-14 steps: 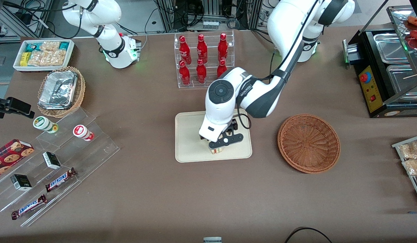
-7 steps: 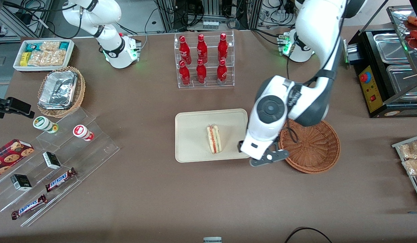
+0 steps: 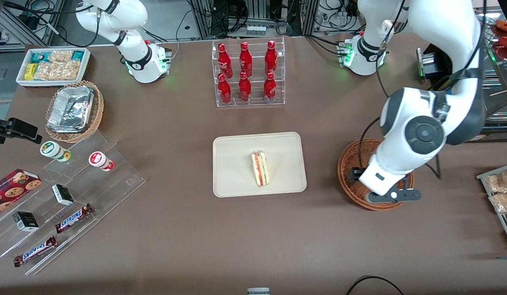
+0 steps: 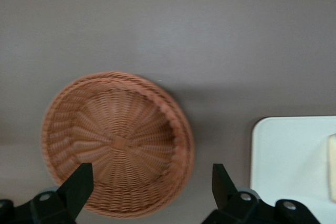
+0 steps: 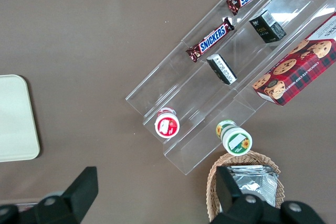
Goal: Place sandwich from basket to tray
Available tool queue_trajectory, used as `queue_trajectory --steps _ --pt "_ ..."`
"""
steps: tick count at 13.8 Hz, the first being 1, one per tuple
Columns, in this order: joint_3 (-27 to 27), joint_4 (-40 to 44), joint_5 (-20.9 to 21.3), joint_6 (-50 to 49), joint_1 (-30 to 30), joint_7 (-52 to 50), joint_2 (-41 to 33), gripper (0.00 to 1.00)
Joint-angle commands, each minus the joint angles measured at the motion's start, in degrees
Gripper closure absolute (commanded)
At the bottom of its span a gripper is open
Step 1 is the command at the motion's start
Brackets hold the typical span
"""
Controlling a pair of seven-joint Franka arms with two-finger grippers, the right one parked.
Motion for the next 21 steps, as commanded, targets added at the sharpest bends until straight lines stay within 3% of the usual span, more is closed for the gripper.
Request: queue_trajectory --steps 1,5,9,14,18,21 --pt "-0.6 -3.0 -2.0 -1.6 2.8 6.4 -4.4 0.0" --pt "-1.2 -3.0 -2.0 -8.8 7.6 13.5 -7.8 0.0" --pt "-8.9 -3.0 -2.0 -15.3 16.5 18.8 -13.1 0.0" --pt "-9.4 -3.0 -2.1 -23.9 18.0 23.5 -20.0 0.0" --pt "-8.6 -3.0 -2.4 -25.5 17.5 23.4 -21.5 0.0" --pt "-4.5 -3.2 -3.6 -25.8 14.7 23.2 -22.3 0.0"
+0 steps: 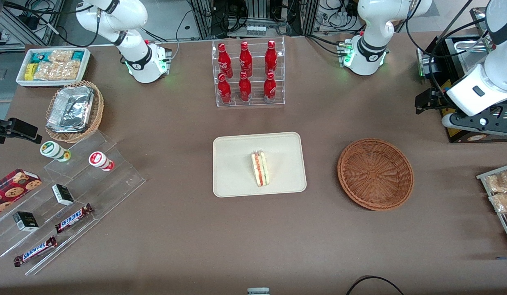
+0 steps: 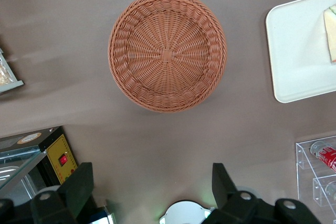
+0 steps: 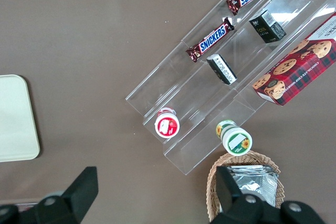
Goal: Place sandwich from basket to tray
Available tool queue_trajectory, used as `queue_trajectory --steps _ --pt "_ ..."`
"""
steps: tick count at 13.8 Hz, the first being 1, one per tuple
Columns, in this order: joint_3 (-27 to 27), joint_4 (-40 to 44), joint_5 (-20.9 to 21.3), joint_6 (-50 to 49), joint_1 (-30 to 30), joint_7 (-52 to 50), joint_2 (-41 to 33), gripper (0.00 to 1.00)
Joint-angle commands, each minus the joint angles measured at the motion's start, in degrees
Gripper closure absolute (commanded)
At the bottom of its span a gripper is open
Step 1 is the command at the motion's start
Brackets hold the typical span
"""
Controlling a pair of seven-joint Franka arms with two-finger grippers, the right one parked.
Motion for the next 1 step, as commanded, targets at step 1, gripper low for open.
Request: queue_trajectory --steps 1 --pt "2.4 -1.6 -2.1 -0.9 -1.4 0.9 -2.1 0.0"
